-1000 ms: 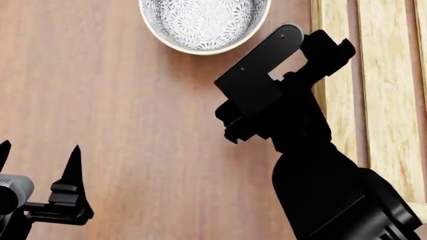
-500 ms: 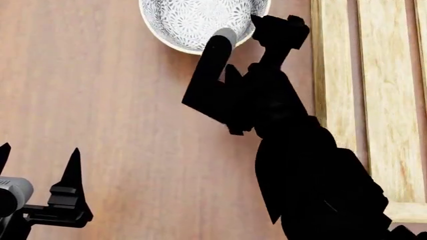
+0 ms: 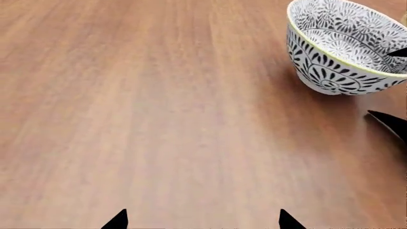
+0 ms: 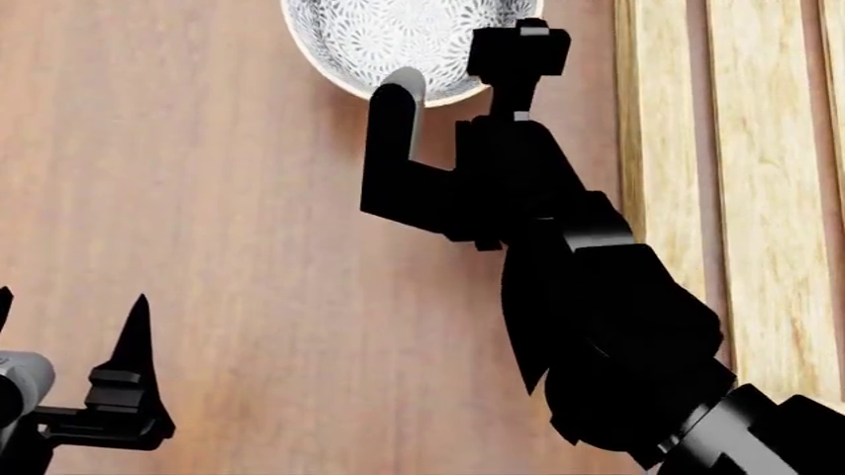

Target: Pick up the bowl on the left and put it in the tray.

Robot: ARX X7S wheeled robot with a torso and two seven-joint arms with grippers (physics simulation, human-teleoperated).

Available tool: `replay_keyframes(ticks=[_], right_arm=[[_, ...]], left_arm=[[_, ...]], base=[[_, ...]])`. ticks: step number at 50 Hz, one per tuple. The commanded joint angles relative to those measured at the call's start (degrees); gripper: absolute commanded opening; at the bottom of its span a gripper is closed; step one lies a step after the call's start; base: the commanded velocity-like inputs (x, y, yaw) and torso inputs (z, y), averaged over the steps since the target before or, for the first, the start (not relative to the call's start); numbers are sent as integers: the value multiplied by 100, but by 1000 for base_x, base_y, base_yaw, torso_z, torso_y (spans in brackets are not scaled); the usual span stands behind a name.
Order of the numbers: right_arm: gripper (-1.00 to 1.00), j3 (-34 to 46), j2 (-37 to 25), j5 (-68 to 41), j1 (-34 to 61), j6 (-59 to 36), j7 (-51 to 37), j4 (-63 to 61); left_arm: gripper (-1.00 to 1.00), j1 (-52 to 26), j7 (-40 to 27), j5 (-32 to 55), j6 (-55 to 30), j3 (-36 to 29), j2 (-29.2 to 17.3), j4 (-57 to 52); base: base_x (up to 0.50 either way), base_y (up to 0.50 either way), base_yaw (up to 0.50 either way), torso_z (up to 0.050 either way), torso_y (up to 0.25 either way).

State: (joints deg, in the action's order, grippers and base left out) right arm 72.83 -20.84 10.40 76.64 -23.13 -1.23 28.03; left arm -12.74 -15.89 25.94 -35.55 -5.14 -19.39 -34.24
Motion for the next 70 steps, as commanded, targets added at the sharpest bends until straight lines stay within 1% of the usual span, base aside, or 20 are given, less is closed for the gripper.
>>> replay_keyframes(ticks=[1, 4, 5, 11, 19, 32, 39, 42, 49, 56, 67, 68, 70], right_arm=[[100, -1, 227, -6, -18, 195, 157, 608], [100, 29, 261, 0, -72, 288, 128, 622], [-100, 3, 286, -14, -79, 375, 66, 685], [-100, -1, 287, -21, -111, 396, 47, 651], [-100, -52, 163, -46, -123, 196, 109, 301], [-100, -251, -384, 3, 234, -737, 510, -1236], [-100, -355, -721, 144, 650, -1434, 861, -2210], [-100, -453, -917, 160, 839, -1737, 1047, -2628], [-100, -718, -1316, 181, 1303, -2431, 1484, -3602], [-100, -783, -1707, 410, 1778, -3123, 1868, -4389], [-100, -585, -2705, 706, 2246, -3782, 2645, -5520], [-100, -428, -2902, 864, 2344, -3823, 2764, -5654], [-100, -214, -3097, 1046, 2433, -3810, 2897, -5756]], left_arm=[[100, -3, 109, -72, -41, 91, 111, -10], [100, 7, 115, -89, -5, 74, 105, 15], [100, 13, 119, -87, 1, 73, 103, 31], [100, 17, 111, -54, 15, 109, 85, 38], [100, 33, 95, -57, 45, 91, 74, 54], [100, -10, 7, -6, -81, 53, 36, -118], [100, 24, -41, 26, -134, 51, 5, -255], [100, 110, 1, -102, -38, -105, -14, -152], [100, 103, -82, -74, -158, -143, -34, -344], [100, 114, -99, -77, -173, -183, -66, -401], [100, 107, -149, -70, -208, -249, -67, -444], [100, 101, -157, -56, -230, -255, -66, -475], [100, 102, -167, -48, -239, -261, -69, -499]], base=[[0, 0, 3, 0, 0], [9, 0, 3, 0, -7], [0, 3, 4, 0, -13], [0, 0, 0, 0, -5], [0, 0, 0, 0, -6], [0, 0, 0, 0, 0], [0, 0, 0, 0, 0], [0, 0, 0, 0, 0], [0, 0, 0, 0, 0], [0, 0, 0, 0, 0], [0, 0, 0, 0, 0], [0, 0, 0, 0, 0], [0, 0, 0, 0, 0]])
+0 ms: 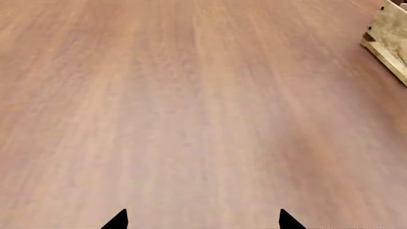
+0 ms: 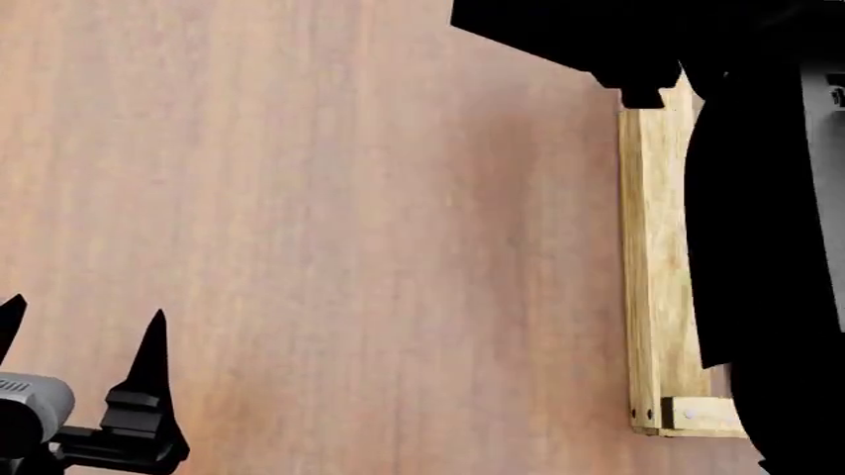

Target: Pick up the bowl on the left and put it in the tray.

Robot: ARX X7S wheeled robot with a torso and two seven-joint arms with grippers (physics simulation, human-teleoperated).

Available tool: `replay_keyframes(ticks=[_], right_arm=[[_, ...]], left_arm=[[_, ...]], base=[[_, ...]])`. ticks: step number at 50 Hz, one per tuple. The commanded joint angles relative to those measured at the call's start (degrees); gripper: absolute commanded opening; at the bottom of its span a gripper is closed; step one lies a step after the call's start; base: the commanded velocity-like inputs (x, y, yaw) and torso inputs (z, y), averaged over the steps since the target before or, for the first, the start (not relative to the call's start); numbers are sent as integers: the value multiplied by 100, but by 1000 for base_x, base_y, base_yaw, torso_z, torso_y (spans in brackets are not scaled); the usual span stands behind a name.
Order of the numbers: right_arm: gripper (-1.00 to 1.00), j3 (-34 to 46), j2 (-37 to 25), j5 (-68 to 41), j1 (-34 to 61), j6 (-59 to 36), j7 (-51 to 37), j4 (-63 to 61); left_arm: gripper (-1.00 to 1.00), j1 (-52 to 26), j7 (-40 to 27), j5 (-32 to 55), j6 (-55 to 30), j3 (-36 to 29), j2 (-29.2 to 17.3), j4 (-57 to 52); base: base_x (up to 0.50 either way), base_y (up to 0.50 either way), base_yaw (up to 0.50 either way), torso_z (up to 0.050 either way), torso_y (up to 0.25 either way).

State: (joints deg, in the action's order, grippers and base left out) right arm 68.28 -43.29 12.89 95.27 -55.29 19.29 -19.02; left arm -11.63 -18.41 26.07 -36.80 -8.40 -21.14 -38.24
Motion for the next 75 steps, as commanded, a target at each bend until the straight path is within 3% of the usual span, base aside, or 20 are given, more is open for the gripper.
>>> replay_keyframes(ticks=[1, 8, 16, 29, 46, 75], right_arm=[[-100, 471, -1077, 1023, 659, -624, 997, -1184], [-100, 452, -1721, 1011, 569, -1088, 1353, -1897], [-100, 1061, -2408, 1445, 359, -1175, 1560, -2066], [-100, 1404, -3010, 1622, 10, -1254, 1642, -2304], [-100, 1413, -2602, 1138, -772, -1116, 785, -1698], [-100, 1617, -1707, 921, -1186, -421, 320, 37]], left_arm=[[100, 3, 91, -70, -91, 57, 102, -101], [100, -15, 44, -59, -151, 23, 90, -160], [100, -21, 44, -38, -141, -7, 88, -135], [100, -53, 32, -34, -124, -80, 89, -91], [100, -77, 4, 65, -142, -18, 52, -80], [100, -48, -39, 77, -41, -33, 3, -18]], base=[[0, 0, 0, 0, 0], [0, 0, 0, 0, 0], [0, 0, 0, 0, 0], [0, 0, 0, 0, 0], [0, 0, 0, 0, 0], [0, 0, 0, 0, 1]])
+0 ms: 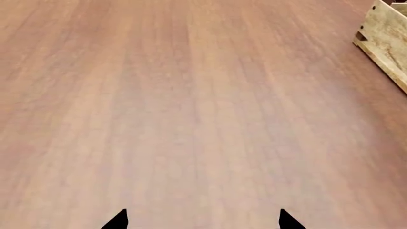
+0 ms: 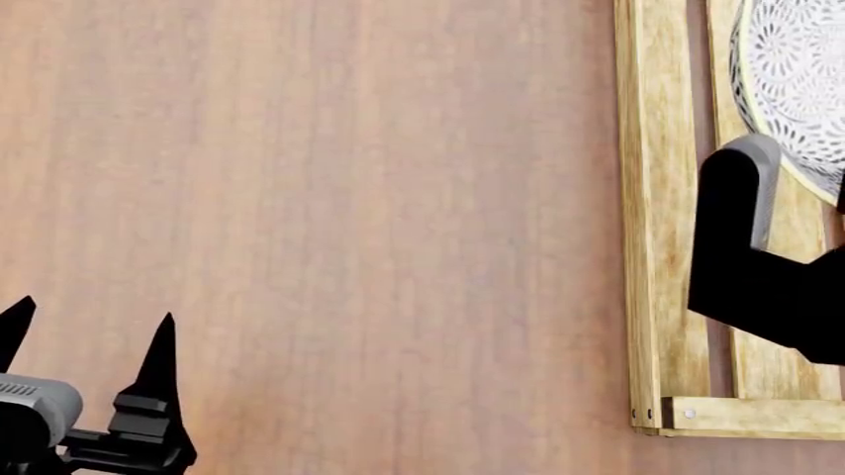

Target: Pick up the bowl on the left and put it in the tray.

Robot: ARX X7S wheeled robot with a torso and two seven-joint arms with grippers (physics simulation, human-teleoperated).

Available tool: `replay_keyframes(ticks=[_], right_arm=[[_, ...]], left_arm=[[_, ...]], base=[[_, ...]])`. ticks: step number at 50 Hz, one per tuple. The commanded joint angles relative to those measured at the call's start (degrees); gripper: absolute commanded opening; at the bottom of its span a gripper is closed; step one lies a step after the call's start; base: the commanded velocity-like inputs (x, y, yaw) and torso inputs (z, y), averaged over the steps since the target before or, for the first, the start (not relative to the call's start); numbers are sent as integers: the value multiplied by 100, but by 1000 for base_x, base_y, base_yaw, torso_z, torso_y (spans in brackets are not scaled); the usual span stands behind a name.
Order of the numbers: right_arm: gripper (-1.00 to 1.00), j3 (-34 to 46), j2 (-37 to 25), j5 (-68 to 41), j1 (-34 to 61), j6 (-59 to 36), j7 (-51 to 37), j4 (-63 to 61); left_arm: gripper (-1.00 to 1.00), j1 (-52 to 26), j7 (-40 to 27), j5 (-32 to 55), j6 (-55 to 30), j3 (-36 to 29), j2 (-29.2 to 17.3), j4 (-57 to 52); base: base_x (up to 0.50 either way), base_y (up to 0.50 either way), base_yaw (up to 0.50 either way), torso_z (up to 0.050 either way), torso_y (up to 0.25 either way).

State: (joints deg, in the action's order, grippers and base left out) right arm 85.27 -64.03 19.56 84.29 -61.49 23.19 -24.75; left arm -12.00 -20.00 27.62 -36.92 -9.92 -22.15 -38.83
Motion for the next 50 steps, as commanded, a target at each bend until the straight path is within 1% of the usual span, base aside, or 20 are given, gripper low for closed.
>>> replay_keyframes(ticks=[1, 10, 24, 50], right_arm=[[-100, -67, 374, 276, -30, 195, 3, 606], [-100, -171, 563, 126, -114, 329, -142, 960], [-100, -213, 697, 21, -233, 408, -207, 1099], [-100, -67, 639, 124, -283, 362, -64, 1105]], left_arm=[[100, -10, 120, -79, -23, 116, 102, 42], [100, -15, 110, -75, -2, 96, 96, 74], [100, -29, 83, -58, 9, 91, 72, 98], [100, -46, 34, -20, 21, 65, 33, 101]], base=[[0, 0, 0, 0, 0], [0, 0, 0, 0, 0], [0, 0, 0, 0, 1], [0, 0, 0, 0, 0]])
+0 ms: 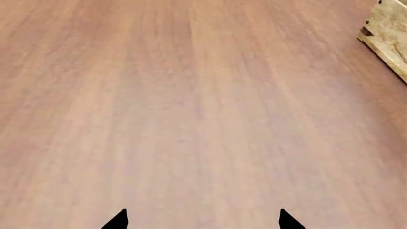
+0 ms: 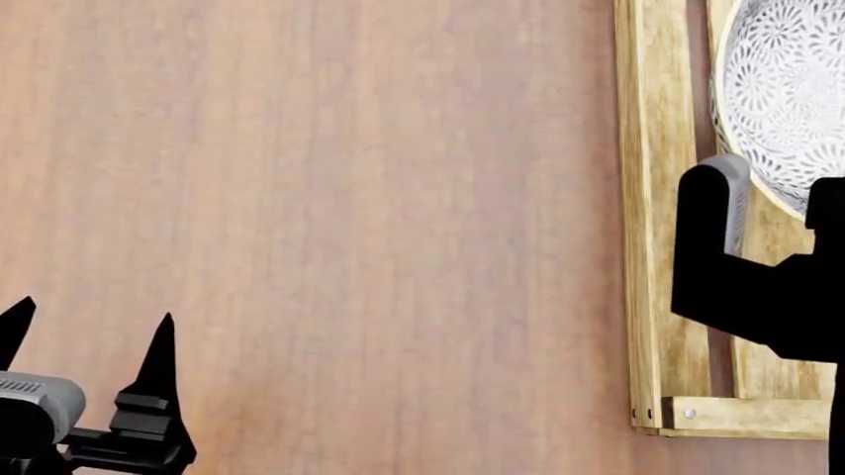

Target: Pick up the bowl on the left and put it in the tray.

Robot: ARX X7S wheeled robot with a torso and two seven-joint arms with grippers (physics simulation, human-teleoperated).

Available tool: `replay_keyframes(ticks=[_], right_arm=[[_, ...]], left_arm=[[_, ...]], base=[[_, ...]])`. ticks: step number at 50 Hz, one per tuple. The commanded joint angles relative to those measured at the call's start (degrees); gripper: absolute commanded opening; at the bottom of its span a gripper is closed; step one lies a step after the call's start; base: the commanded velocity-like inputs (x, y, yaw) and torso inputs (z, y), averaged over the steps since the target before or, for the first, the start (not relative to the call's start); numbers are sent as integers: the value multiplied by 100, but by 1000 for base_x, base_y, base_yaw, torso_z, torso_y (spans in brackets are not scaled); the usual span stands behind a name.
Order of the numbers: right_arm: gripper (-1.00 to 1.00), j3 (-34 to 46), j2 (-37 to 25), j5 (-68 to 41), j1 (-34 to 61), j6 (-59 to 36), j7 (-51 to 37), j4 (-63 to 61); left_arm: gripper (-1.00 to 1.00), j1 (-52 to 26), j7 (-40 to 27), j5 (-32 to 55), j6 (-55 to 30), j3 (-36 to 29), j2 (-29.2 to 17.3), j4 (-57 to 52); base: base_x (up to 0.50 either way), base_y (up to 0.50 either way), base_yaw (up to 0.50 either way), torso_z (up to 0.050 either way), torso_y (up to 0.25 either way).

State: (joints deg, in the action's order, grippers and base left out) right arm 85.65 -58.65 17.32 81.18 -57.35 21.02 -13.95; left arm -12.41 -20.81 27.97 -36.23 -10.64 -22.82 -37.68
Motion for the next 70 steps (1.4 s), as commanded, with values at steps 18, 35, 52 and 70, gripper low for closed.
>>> replay_keyframes(ticks=[18, 35, 52, 70], right_arm=[[-100, -203, 278, 248, -89, 162, -60, 280], [100, -256, 360, 252, -126, 262, -194, 449], [100, -273, 307, 244, -141, 218, -125, 346], [100, -369, -159, 320, 312, -148, 586, -673]], left_arm=[[100, 8, 104, -27, 7, 138, 76, 28], [100, 3, 85, 4, 30, 129, 52, 41], [100, -30, 48, 28, 15, 103, 26, 17], [100, -32, -37, 118, -65, 127, -22, -172]], base=[[0, 0, 0, 0, 1], [0, 0, 0, 0, 0], [0, 0, 0, 0, 0], [0, 0, 0, 0, 0]])
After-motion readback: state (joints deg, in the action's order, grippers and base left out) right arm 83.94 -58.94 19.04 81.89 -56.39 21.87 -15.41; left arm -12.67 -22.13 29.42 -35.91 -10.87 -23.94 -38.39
